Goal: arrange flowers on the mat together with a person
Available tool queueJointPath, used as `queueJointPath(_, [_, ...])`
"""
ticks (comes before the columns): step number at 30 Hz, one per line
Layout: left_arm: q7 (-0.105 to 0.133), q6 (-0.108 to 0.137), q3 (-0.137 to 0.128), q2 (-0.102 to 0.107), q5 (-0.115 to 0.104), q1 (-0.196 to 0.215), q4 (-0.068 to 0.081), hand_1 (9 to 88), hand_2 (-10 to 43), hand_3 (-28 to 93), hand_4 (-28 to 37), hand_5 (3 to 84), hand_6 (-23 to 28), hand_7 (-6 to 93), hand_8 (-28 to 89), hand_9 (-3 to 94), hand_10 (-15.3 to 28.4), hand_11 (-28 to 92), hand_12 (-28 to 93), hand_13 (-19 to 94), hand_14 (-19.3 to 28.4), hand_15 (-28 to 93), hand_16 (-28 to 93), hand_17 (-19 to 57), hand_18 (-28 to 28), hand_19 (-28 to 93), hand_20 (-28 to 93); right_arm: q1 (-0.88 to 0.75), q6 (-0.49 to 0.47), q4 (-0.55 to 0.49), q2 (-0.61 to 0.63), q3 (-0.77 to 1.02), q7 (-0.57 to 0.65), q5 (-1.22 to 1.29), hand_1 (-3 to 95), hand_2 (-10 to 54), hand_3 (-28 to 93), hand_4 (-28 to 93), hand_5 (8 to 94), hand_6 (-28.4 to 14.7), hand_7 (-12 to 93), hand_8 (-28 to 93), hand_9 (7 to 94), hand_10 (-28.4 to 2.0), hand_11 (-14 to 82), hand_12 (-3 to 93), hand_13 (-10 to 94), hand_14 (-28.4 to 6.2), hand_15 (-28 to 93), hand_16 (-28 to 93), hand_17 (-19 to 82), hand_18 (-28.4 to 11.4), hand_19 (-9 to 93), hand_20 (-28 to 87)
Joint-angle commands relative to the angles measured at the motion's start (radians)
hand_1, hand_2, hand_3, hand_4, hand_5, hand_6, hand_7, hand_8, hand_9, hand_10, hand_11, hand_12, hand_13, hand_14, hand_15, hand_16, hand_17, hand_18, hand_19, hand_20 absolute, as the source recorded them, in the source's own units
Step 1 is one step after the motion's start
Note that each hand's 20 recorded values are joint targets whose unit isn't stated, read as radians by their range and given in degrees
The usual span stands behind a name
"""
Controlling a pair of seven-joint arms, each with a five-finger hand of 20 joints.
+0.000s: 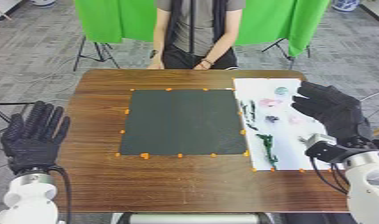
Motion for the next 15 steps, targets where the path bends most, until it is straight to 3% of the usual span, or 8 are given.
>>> queueJointPath(1, [-0.008, -0.059, 0.023, 0.003, -0.034, 0.009, 0.011, 28.8, 14.7, 75, -28.3, 50.9, 9.3, 14.0, -10, 43.9, 14.6, 20, 7, 32, 15.4, 29, -7, -5.8, 14.9, 39, 9, -0.005, -0.031, 0.001, 0.002, 0.000, -0.017, 0.006, 15.6, 13.8, 80, -25, 51.9, -3.0, 14, -12, 49.2, -12.2, 6.1, 9.9, 40, -14.1, 14, 9, 14, -17.1, 27, 12])
queueJointPath(5, [-0.004, -0.073, 0.024, 0.008, -0.021, 0.007, 0.014, 29.0, 14.3, 75, -28.3, 50.5, 9.0, 14.2, -11, 43.8, 14.3, 19, 7, 32, 15.4, 29, -7, -5.9, 15.1, 39, 9, 0.022, -0.034, 0.010, 0.012, -0.026, -0.021, -0.001, 15.6, 13.8, 80, -25, 52.2, -2.9, 14, -12, 49.6, -11.9, 6.1, 10.0, 40, -14.2, 14, 10, 14, -17.1, 28, 12])
queueJointPath(7, [-0.004, -0.076, 0.026, 0.007, -0.028, 0.005, 0.013, 29.2, 14.1, 75, -28.3, 50.5, 8.9, 14.3, -11, 43.8, 14.3, 19, 7, 32, 15.3, 29, -7, -5.9, 15.1, 39, 9, 0.034, -0.023, 0.013, 0.019, -0.041, -0.026, -0.003, 15.6, 13.8, 80, -25, 52.1, -2.9, 14, -12, 49.6, -11.8, 6.1, 10.0, 40, -14.2, 14, 10, 15, -17.2, 28, 12])
queueJointPath(8, [-0.005, -0.078, 0.028, 0.006, -0.027, 0.007, 0.013, 29.2, 14.0, 75, -28.3, 50.5, 8.9, 14.3, -11, 43.9, 14.2, 19, 7, 32, 15.3, 29, -7, -5.9, 15.2, 39, 9, -0.017, -0.079, 0.001, -0.011, 0.023, -0.032, 0.002, 15.6, 13.8, 80, -25, 52.1, -2.9, 14, -12, 49.6, -11.8, 6.1, 10.1, 40, -14.2, 14, 10, 14, -17.2, 28, 12])
queueJointPath(15, [0.010, -0.086, 0.024, 0.002, -0.042, 0.016, 0.008, 29.4, 13.9, 75, -28.3, 50.5, 8.6, 14.5, -11, 44.2, 14.0, 19, 7, 32, 15.4, 29, -7, -6.0, 15.3, 39, 9, -0.058, -0.135, -0.001, -0.042, 0.080, -0.046, 0.019, 15.5, 13.6, 80, -25, 52.1, -2.7, 14, -12, 49.6, -11.7, 6.1, 10.1, 40, -14.1, 14, 11, 14, -17.3, 28, 12])
